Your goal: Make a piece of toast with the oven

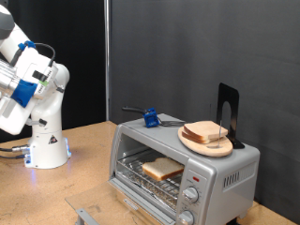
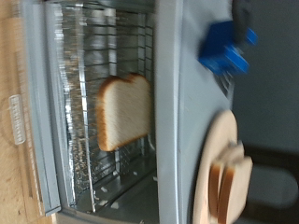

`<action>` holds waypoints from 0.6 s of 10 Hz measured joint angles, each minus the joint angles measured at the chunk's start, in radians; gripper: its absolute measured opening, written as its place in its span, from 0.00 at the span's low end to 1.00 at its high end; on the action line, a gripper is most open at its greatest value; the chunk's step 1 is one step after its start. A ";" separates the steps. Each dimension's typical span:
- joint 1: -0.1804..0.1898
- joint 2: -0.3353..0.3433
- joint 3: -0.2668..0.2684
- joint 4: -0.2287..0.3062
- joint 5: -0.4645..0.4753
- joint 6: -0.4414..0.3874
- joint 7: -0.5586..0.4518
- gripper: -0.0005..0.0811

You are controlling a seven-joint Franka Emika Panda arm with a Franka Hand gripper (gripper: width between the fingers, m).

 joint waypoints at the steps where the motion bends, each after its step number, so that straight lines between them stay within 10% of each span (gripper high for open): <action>1: 0.001 -0.011 -0.016 0.014 0.028 -0.002 0.087 1.00; 6: 0.164 -0.088 -0.253 0.099 -0.077 0.104 -0.032 1.00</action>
